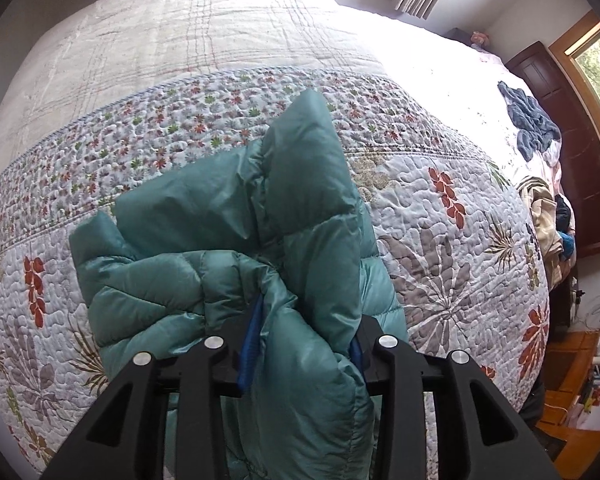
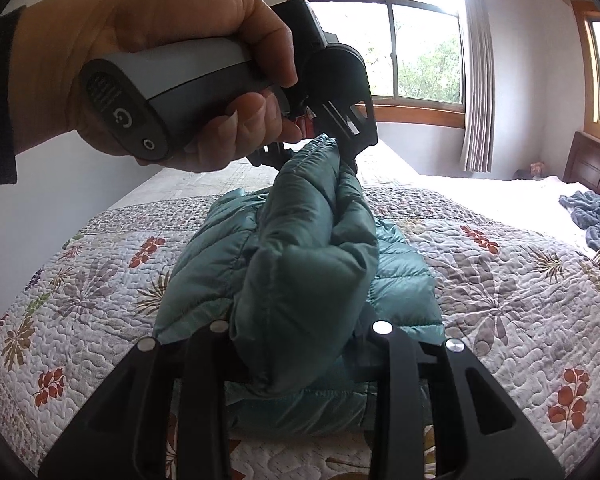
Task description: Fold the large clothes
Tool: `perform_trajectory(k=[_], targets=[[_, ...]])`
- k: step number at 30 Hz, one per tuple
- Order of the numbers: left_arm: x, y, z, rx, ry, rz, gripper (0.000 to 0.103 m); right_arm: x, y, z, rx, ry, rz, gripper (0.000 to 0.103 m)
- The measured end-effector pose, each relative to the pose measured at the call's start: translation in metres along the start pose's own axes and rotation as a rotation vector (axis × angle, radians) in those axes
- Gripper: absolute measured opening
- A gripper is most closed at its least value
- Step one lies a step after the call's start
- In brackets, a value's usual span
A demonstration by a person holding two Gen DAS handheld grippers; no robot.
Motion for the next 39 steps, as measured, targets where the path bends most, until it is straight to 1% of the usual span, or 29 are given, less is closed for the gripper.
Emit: perform_trajectory(k=[16,19,21,23,24,25,26,29,30,32,34,35,36,38,39], targets=[[0.030,-0.002,0.040,0.014,-0.021,0.047,0.046,0.042,0.019,0.011,-0.029,-0.050,0.123,0.030],[0.033,-0.001,0.042,0.026,-0.009,0.048,0.048,0.051,0.020,0.011,-0.044,-0.070,0.156,0.031],[0.035,0.000,0.042,0.036,-0.009,0.058,0.049,0.057,0.021,0.012,-0.058,-0.099,0.186,0.032],[0.037,0.002,0.042,0.051,0.001,0.066,0.053,0.067,0.023,0.014,-0.078,-0.159,0.247,0.032],[0.038,0.002,0.040,0.068,0.014,0.071,0.055,0.076,0.025,0.017,-0.100,-0.204,0.307,0.032],[0.039,0.003,0.037,0.093,0.033,0.074,0.061,0.083,0.027,0.019,-0.116,-0.231,0.353,0.032],[0.039,0.005,0.033,0.129,0.068,0.076,0.068,0.090,0.028,0.021,-0.130,-0.253,0.390,0.033],[0.038,0.010,0.016,0.230,0.165,0.080,0.081,0.111,0.035,0.030,-0.194,-0.353,0.517,0.036],[0.036,0.013,0.008,0.268,0.196,0.084,0.082,0.117,0.037,0.032,-0.212,-0.385,0.553,0.037],[0.029,0.018,-0.006,0.321,0.228,0.093,0.083,0.126,0.039,0.037,-0.248,-0.432,0.602,0.043],[0.013,0.023,-0.021,0.363,0.254,0.084,0.083,0.132,0.038,0.040,-0.287,-0.482,0.629,0.048],[0.005,0.026,-0.028,0.376,0.278,0.075,0.084,0.134,0.036,0.040,-0.298,-0.500,0.630,0.053],[-0.007,0.032,-0.036,0.389,0.316,0.062,0.084,0.136,0.032,0.040,-0.311,-0.522,0.624,0.056],[-0.027,0.044,-0.048,0.401,0.391,0.045,0.084,0.141,0.026,0.041,-0.329,-0.580,0.629,0.073],[-0.038,0.052,-0.052,0.399,0.443,0.048,0.084,0.144,0.021,0.042,-0.339,-0.619,0.633,0.074]])
Point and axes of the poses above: each gripper's, at about its wrist camera, not at the fingertips, and z roughly the way its jaws point, x to its right, y to its underside, the point moved 1 cm from there along z, roughly the way its jaws point
